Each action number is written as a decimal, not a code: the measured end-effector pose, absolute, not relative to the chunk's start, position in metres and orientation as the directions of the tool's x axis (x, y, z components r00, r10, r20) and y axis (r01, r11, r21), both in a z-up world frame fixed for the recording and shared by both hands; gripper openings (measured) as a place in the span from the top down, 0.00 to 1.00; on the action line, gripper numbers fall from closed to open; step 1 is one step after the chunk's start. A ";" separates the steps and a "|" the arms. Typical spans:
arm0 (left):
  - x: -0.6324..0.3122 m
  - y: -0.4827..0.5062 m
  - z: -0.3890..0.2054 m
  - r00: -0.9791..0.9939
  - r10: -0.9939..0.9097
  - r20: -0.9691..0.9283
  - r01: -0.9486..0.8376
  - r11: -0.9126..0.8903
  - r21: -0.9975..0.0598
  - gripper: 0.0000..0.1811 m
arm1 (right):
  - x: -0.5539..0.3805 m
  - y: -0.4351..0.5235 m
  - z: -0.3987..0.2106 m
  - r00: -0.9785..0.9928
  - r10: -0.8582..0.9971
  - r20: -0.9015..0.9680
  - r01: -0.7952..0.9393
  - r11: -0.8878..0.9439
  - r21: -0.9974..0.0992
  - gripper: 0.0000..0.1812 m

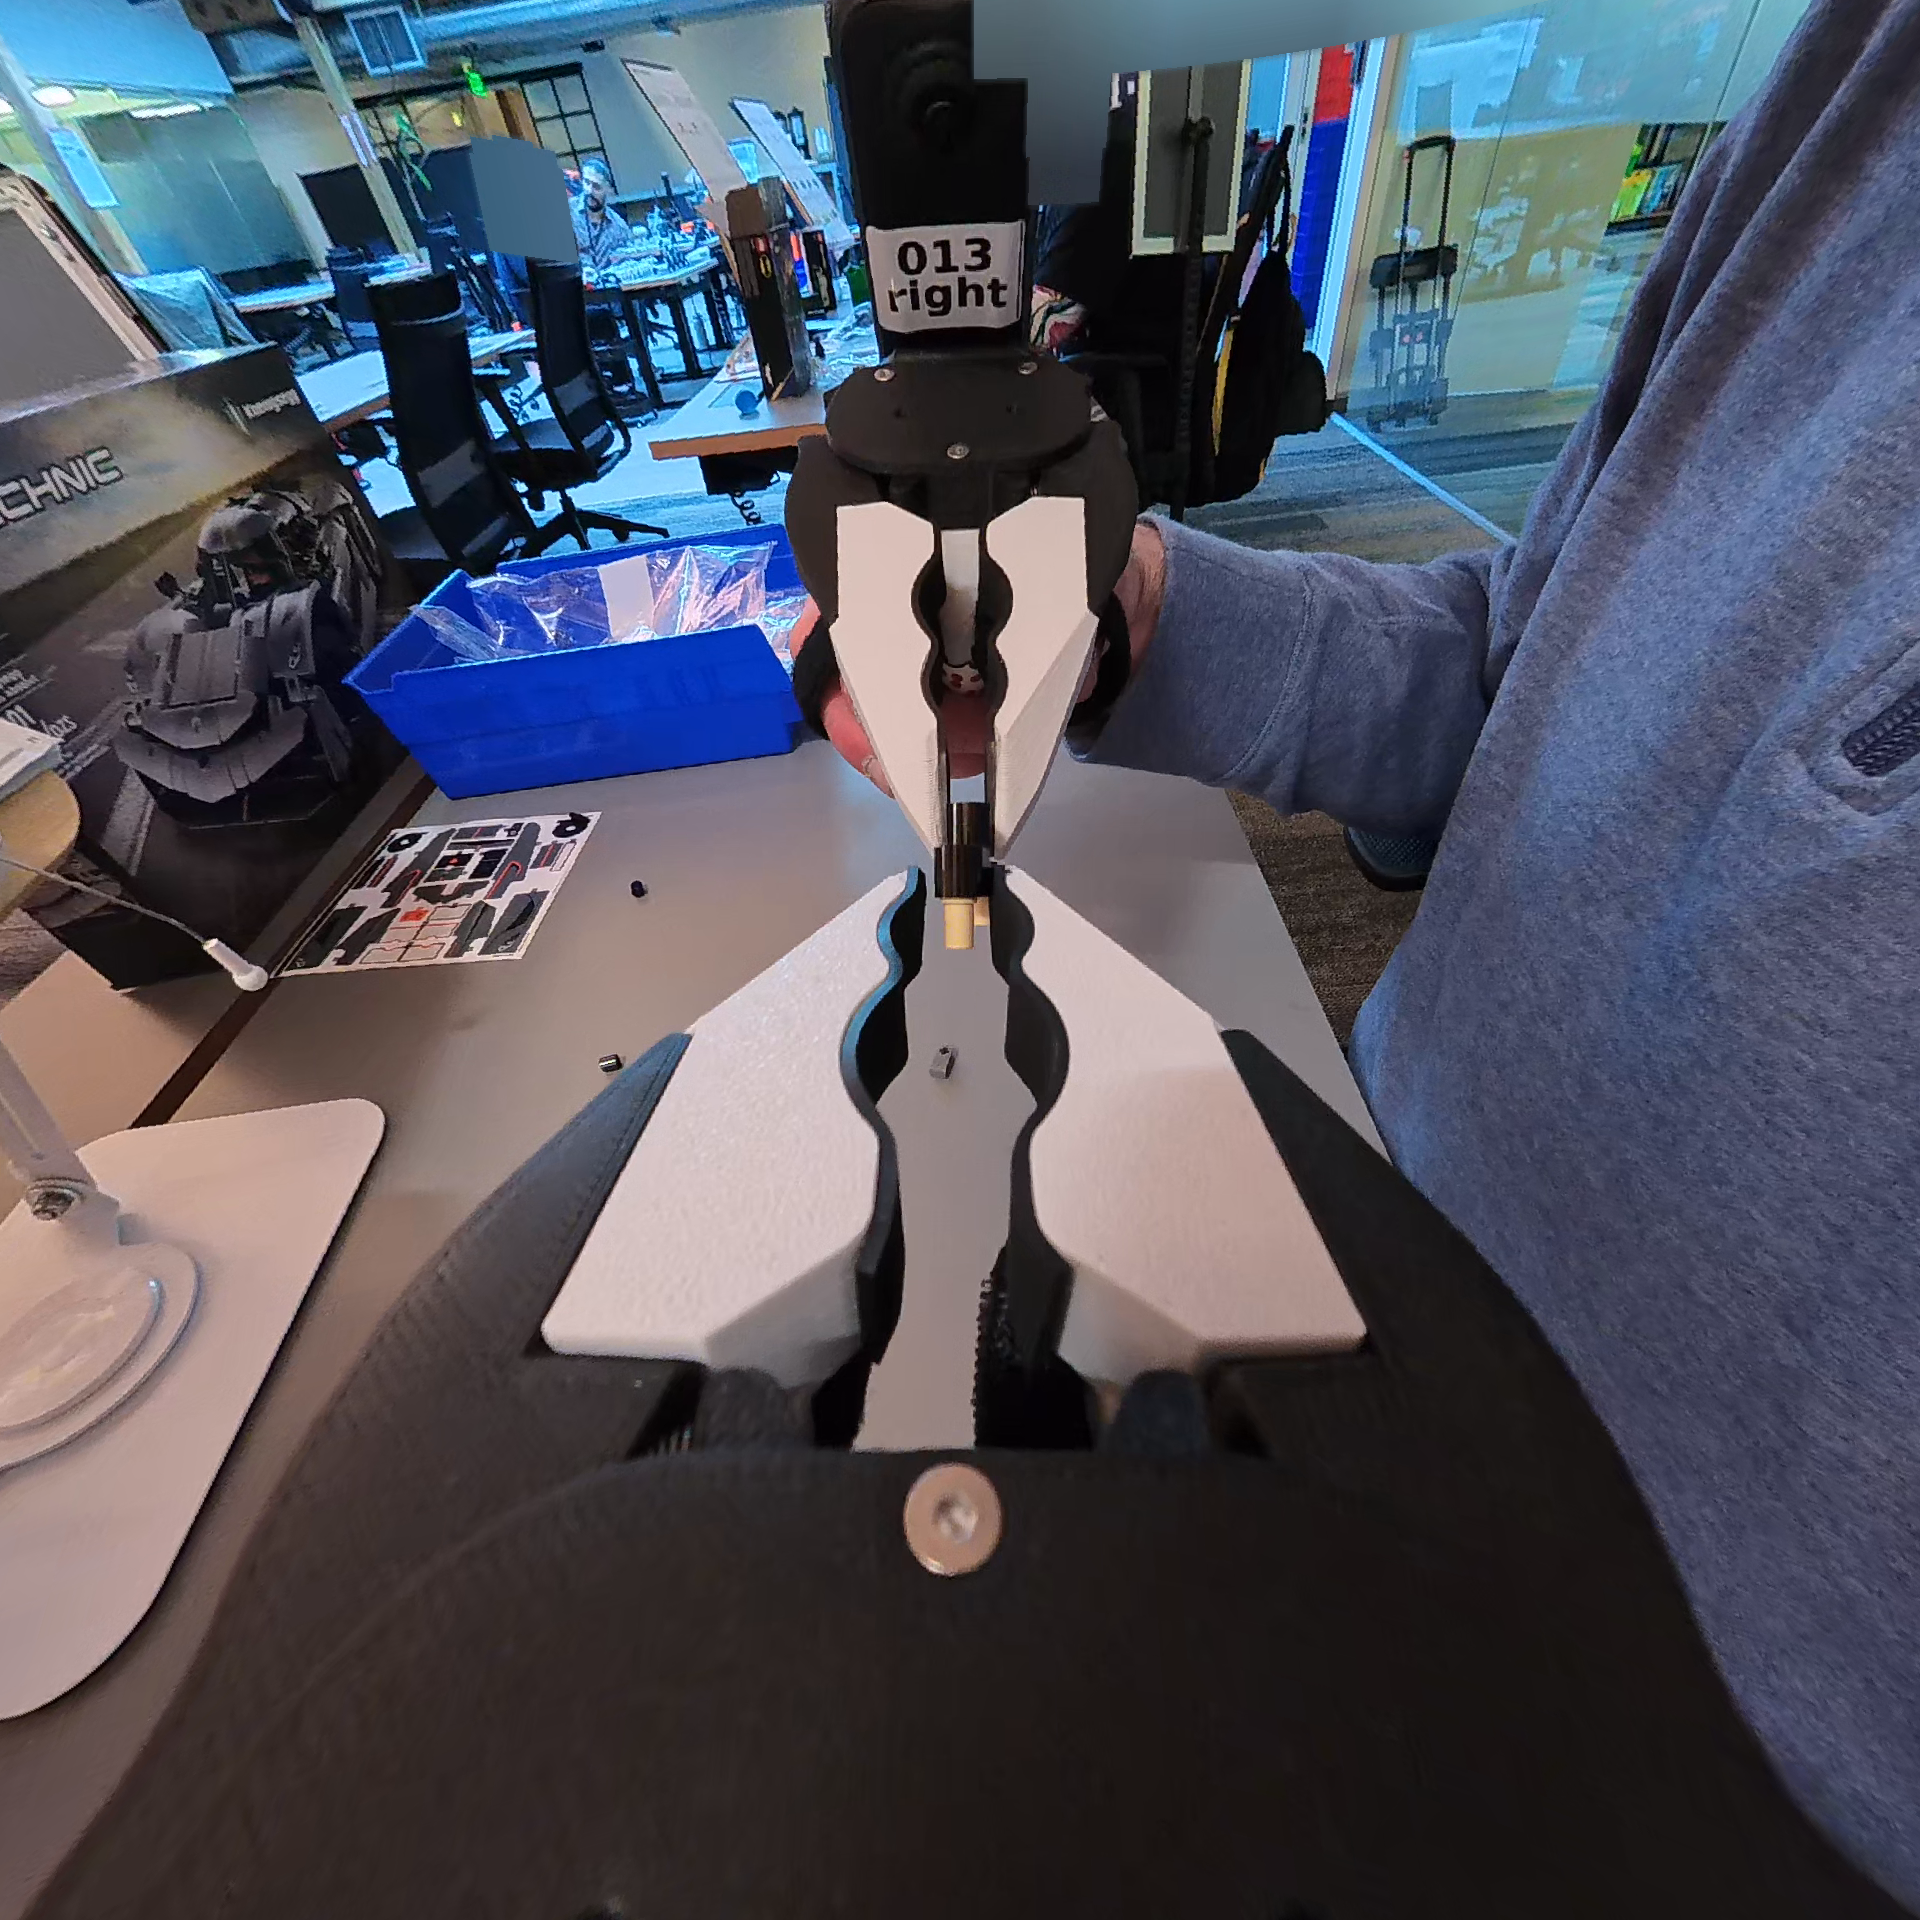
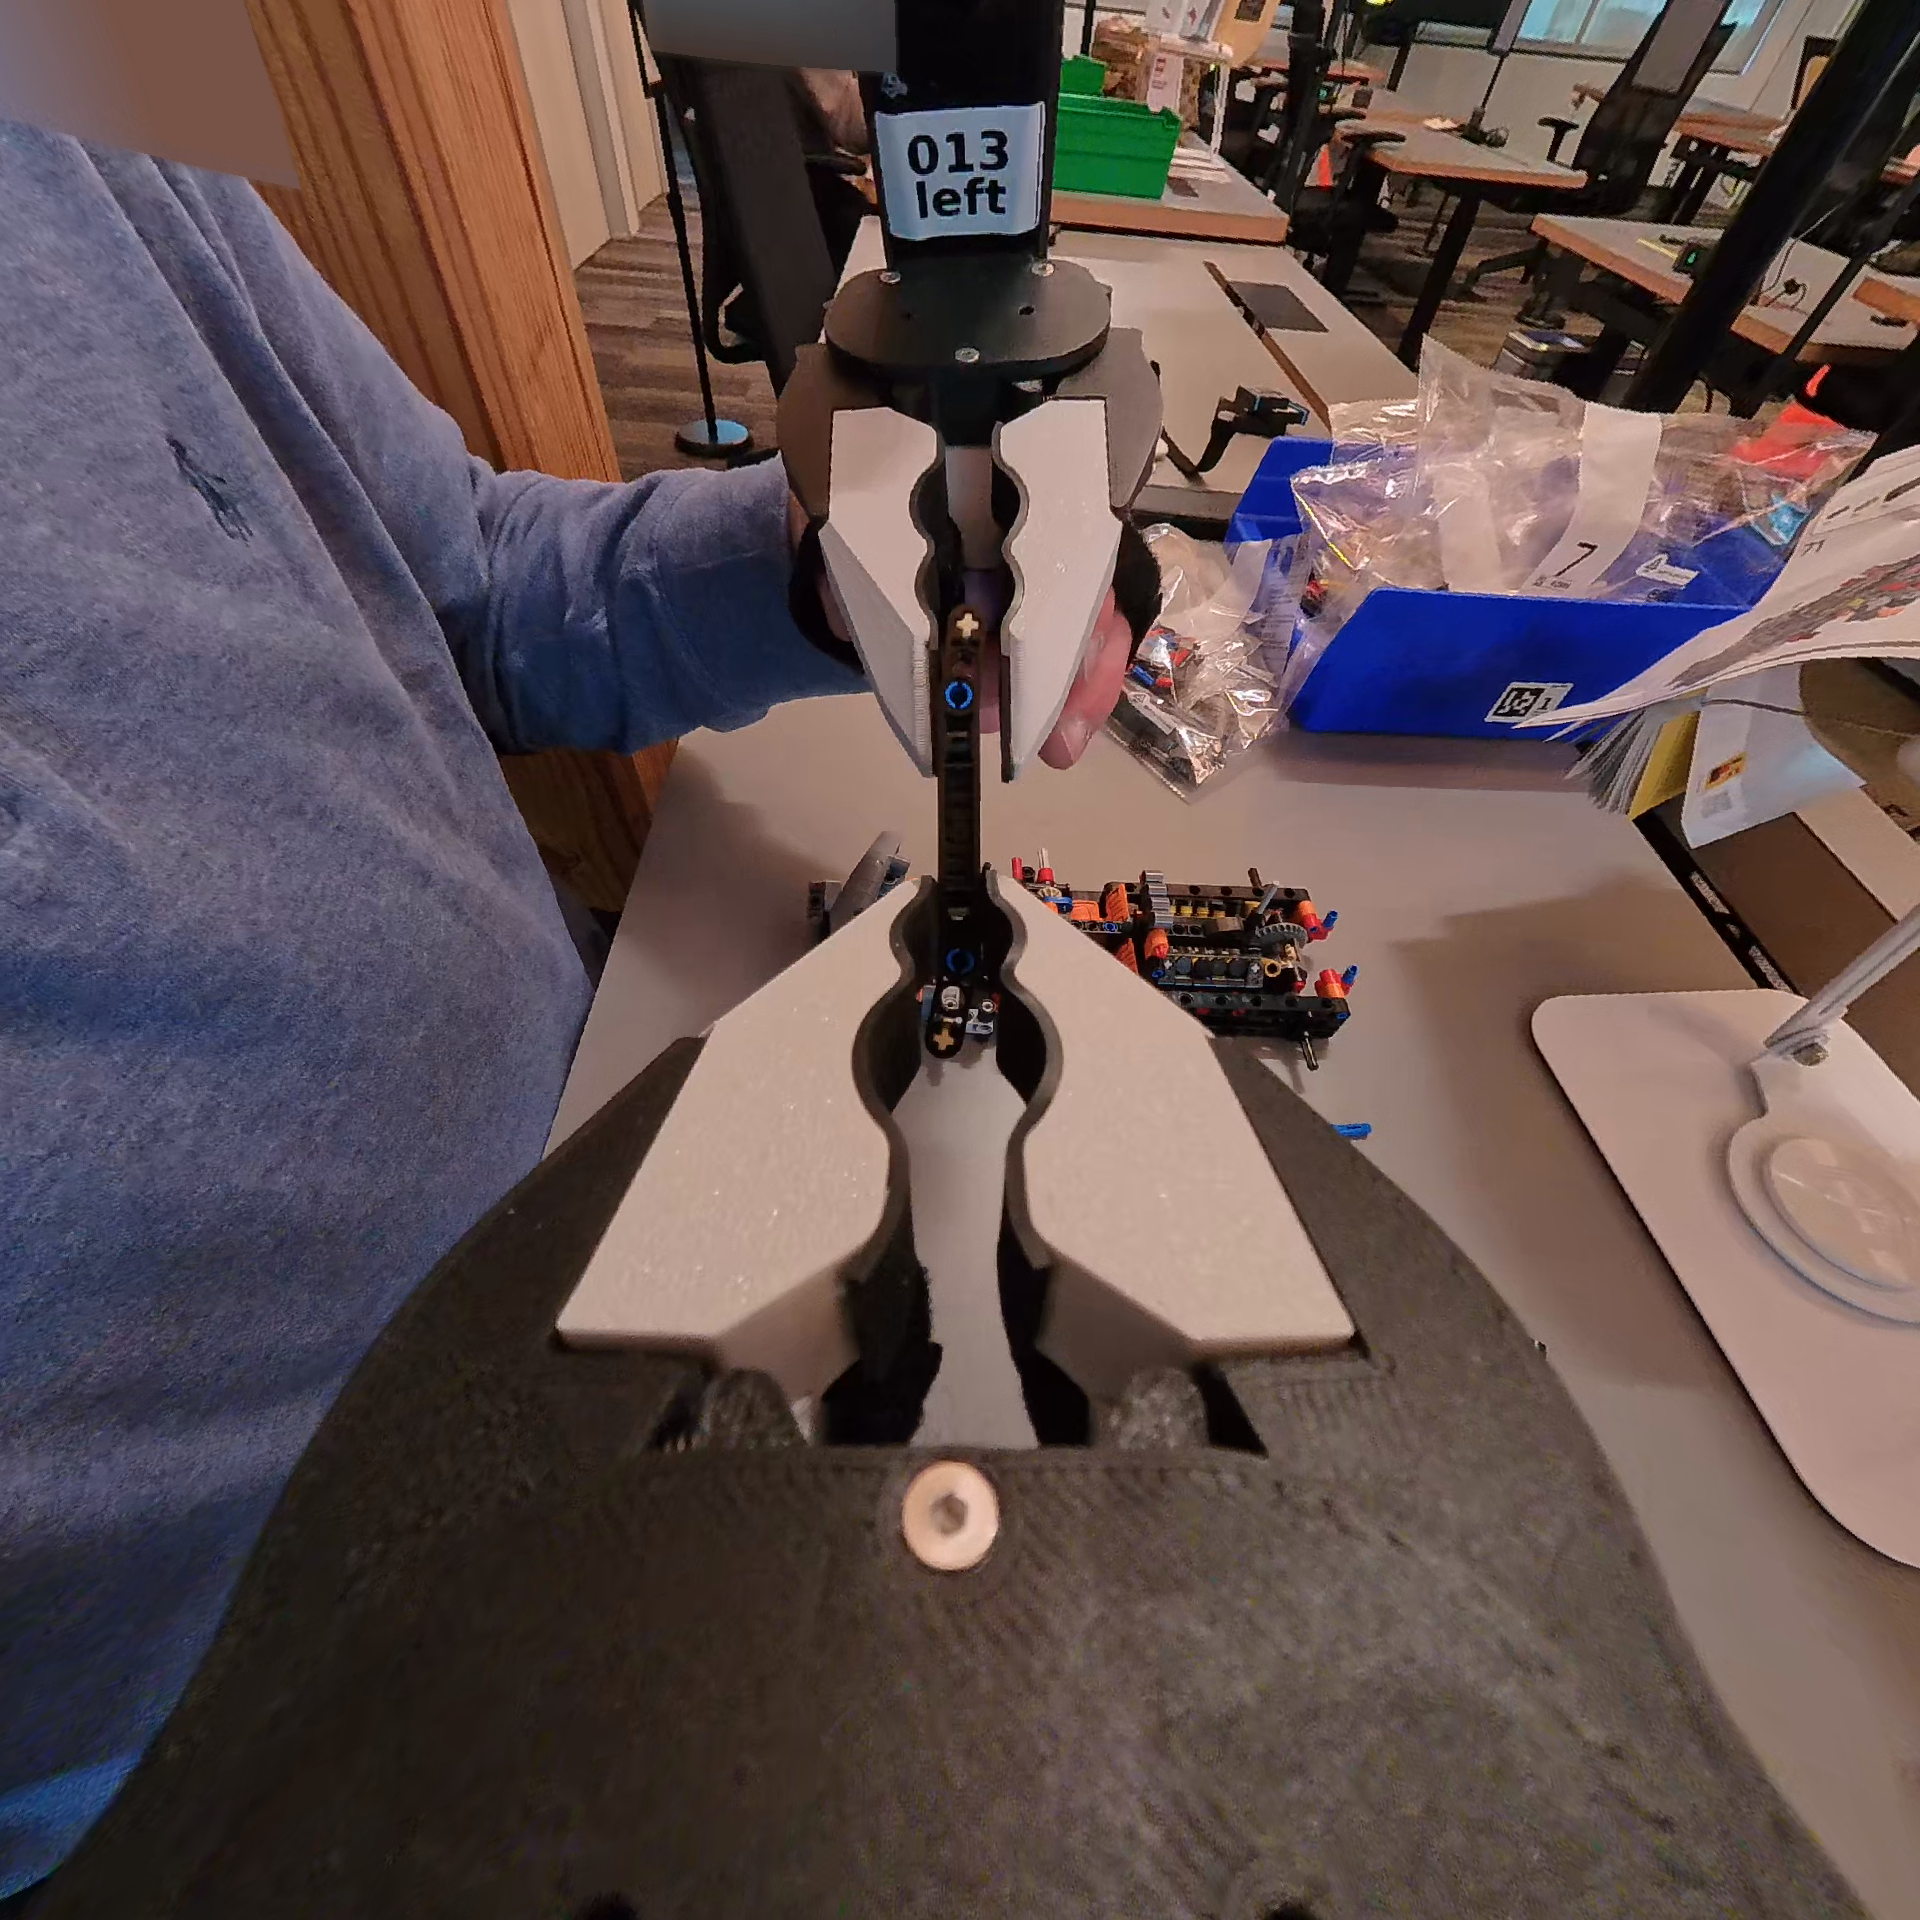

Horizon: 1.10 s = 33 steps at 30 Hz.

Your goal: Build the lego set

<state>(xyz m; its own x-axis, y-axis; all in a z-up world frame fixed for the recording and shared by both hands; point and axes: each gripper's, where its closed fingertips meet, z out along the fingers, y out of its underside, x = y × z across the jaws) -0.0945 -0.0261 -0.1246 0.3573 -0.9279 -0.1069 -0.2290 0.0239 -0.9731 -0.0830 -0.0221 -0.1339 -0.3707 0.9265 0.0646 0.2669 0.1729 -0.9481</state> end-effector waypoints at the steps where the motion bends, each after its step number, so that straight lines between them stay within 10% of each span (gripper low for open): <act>1: -0.094 -0.026 -0.125 0.356 -0.928 -0.108 -0.231 0.024 -0.973 0.95 | -0.083 -0.022 -0.134 -0.371 0.926 0.065 0.267 0.174 -0.948 0.97; 33: -0.093 -0.029 -0.121 0.366 -0.920 -0.138 -0.255 0.043 -0.966 0.96 | -0.082 -0.025 -0.128 -0.368 0.926 0.084 0.255 0.187 -0.949 0.97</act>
<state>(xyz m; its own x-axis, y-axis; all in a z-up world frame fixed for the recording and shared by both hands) -0.0927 -0.0292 -0.1209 0.3660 -0.9204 -0.1376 -0.2555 0.0428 -0.9659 -0.0817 -0.0249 -0.1278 -0.3679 0.9261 0.0838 0.2551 0.1871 -0.9486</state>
